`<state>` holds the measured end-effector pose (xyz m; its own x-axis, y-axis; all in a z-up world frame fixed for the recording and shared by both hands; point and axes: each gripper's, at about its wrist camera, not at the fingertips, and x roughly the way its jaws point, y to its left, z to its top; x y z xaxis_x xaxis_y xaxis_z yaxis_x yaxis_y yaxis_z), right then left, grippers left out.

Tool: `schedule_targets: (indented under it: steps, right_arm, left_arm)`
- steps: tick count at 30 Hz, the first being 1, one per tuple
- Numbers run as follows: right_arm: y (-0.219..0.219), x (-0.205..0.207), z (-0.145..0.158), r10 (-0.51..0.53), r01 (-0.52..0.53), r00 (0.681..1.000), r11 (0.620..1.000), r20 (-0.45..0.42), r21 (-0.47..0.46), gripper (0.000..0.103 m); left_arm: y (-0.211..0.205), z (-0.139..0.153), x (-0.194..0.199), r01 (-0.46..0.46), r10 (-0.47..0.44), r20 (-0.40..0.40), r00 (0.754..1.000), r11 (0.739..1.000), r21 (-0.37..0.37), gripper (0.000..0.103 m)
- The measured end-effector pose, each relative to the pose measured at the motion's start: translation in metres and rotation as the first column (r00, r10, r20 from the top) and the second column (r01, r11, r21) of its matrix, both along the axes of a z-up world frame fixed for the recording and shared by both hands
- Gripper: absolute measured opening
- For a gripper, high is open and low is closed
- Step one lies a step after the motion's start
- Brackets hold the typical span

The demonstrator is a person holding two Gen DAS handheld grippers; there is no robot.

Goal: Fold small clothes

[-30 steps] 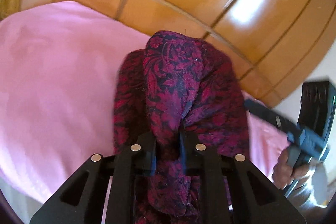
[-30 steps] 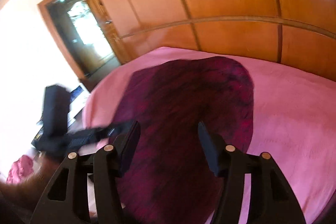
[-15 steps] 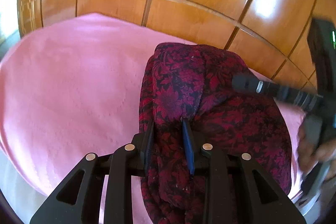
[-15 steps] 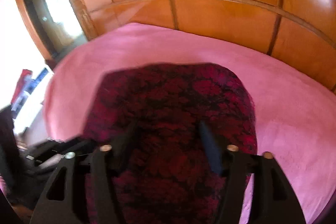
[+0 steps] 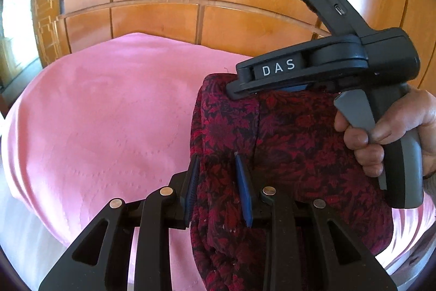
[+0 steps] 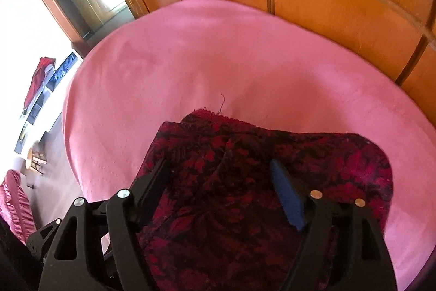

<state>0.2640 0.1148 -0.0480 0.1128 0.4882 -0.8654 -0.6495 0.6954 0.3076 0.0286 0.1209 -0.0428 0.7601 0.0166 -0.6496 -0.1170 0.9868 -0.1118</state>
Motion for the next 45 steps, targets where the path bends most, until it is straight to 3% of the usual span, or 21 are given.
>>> schedule_targets:
  steps: [10,11,13,24,31,36,42,45]
  right_arm:
    - [-0.014,-0.014,0.018,-0.007,0.003,0.999,0.996,0.05,0.088,0.085]
    - [-0.014,-0.015,0.019,-0.012,0.007,0.998,0.996,0.059,0.094,0.085]
    - [-0.02,-0.017,0.025,-0.031,0.022,0.996,0.994,0.08,0.109,0.085]
    - [-0.085,-0.037,0.05,-0.164,0.142,0.983,0.964,0.085,0.225,0.085]
    - [-0.133,-0.059,0.046,-0.235,0.214,0.97,0.946,0.06,0.241,0.086]
    - [-0.145,-0.072,0.01,-0.274,0.269,0.962,0.95,0.01,0.157,0.094]
    - [-0.166,-0.064,-0.013,-0.288,0.326,0.943,0.9,-0.169,0.29,0.101]
    - [-0.175,-0.056,-0.026,-0.255,0.33,0.937,0.873,-0.24,0.36,0.101]
  left_arm:
    - [-0.003,0.002,-0.007,-0.033,0.033,0.017,0.999,0.999,0.022,0.027]
    - [-0.005,0.003,-0.009,-0.042,0.042,0.02,0.999,0.999,0.032,0.038]
    - [-0.005,0.004,-0.012,-0.066,0.065,0.03,0.997,0.997,0.049,0.048]
    - [0.0,0.006,-0.011,-0.057,0.056,0.018,0.998,0.998,0.041,0.048]
    - [0.005,0.001,-0.011,-0.049,0.049,0.015,0.999,0.998,0.032,0.048]
    - [0.011,-0.013,-0.006,-0.021,0.021,-0.005,1.0,1.0,0.007,0.049]
    - [0.033,-0.026,0.0,0.051,-0.052,-0.003,0.999,0.992,-0.115,0.049]
    - [0.047,-0.031,0.006,0.098,-0.101,-0.003,0.995,0.973,-0.21,0.049]
